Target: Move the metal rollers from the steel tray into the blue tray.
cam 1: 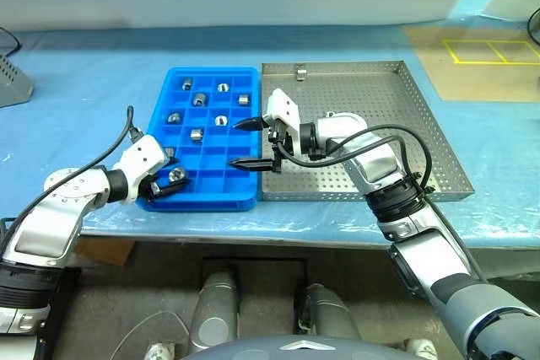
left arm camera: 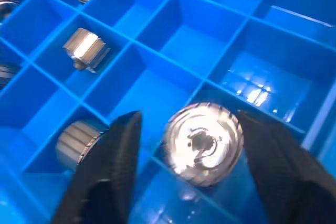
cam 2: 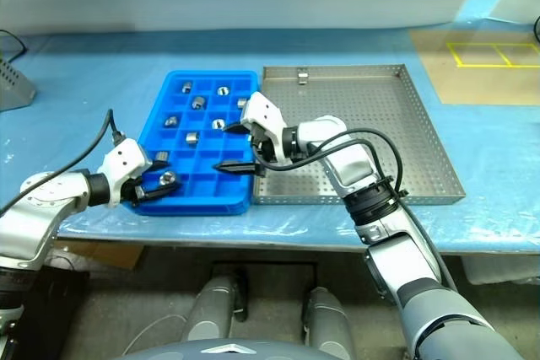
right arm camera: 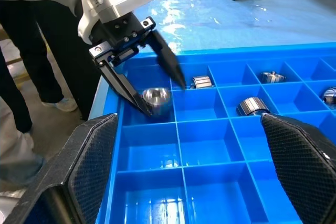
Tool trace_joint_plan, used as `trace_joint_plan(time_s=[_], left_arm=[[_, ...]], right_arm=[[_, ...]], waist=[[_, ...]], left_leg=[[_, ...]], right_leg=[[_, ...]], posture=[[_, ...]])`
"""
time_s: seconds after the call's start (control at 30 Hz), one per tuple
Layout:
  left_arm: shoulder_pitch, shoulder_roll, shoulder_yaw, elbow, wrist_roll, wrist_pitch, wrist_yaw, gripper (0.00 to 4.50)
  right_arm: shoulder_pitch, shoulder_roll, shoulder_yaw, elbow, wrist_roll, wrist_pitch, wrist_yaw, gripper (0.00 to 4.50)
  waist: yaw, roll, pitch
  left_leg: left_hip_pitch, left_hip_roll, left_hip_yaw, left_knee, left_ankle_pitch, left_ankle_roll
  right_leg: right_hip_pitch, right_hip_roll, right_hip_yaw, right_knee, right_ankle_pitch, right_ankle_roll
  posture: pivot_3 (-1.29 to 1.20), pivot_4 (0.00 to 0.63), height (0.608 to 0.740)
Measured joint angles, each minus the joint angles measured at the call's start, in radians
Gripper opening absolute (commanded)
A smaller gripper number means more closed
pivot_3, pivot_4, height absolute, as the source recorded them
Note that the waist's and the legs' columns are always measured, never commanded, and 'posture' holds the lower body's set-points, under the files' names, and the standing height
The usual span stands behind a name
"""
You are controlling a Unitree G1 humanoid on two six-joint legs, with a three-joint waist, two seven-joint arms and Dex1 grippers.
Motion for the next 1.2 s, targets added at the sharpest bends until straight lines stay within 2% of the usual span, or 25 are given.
trace_joint_plan(time_s=[0.23, 0.33, 0.5, 0.63, 0.93, 1.2], left_arm=[[-0.040, -0.002, -0.016, 0.053, -0.003, 0.012, -0.008, 3.83], [-0.067, -0.012, -0.014, 0.034, -0.057, 0.044, -0.037, 3.83], [-0.183, -0.089, -0.004, -0.083, -0.190, 0.121, -0.036, 3.83], [-0.293, -0.207, -0.053, -0.090, -0.235, 0.157, -0.022, 3.83], [-0.460, -0.393, -0.244, 0.140, -0.199, 0.157, -0.050, 3.83], [-0.496, -0.430, -0.259, 0.209, -0.182, 0.115, -0.098, 3.83]], right_arm=[[0.004, -0.016, -0.009, 0.000, -0.001, 0.004, -0.014, 4.50], [0.012, -0.032, -0.028, -0.001, -0.001, 0.013, -0.022, 4.50], [0.027, -0.074, -0.073, -0.017, 0.001, 0.036, -0.041, 4.50], [0.064, -0.160, -0.144, -0.028, 0.001, 0.063, -0.079, 4.50], [0.176, -0.263, -0.250, -0.029, -0.016, 0.091, -0.176, 4.50], [0.292, -0.297, -0.278, -0.027, -0.058, 0.079, -0.255, 4.50]], waist=[[-0.001, 0.000, 0.000], [0.001, 0.000, 0.000], [0.008, 0.000, 0.000], [0.009, 0.000, 0.000], [-0.043, -0.001, 0.000], [-0.065, -0.001, 0.000]], left_leg=[[-0.001, 0.000, 0.000, 0.000, 0.000, 0.000], [-0.002, 0.000, 0.000, 0.000, 0.000, 0.000], [-0.002, 0.000, 0.000, 0.003, 0.000, 0.000], [-0.002, 0.000, 0.000, 0.007, 0.001, 0.000], [-0.003, 0.001, 0.001, 0.008, 0.000, 0.001], [-0.003, 0.001, 0.001, 0.010, -0.002, 0.005]], right_leg=[[-0.001, 0.000, 0.000, 0.000, 0.000, 0.000], [-0.001, 0.000, 0.000, 0.000, 0.000, 0.000], [0.001, 0.000, -0.001, 0.001, 0.000, 0.000], [0.002, 0.000, -0.001, 0.002, 0.000, 0.000], [0.001, 0.001, 0.001, 0.001, 0.000, 0.000], [0.002, 0.002, 0.001, 0.001, 0.000, 0.000]], posture=[[0.17, 0.150, 0.740], [0.14, 0.150, 0.740], [0.08, 0.150, 0.740], [0.01, 0.150, 0.740], [-0.12, 0.150, 0.740], [-0.16, 0.150, 0.740]])
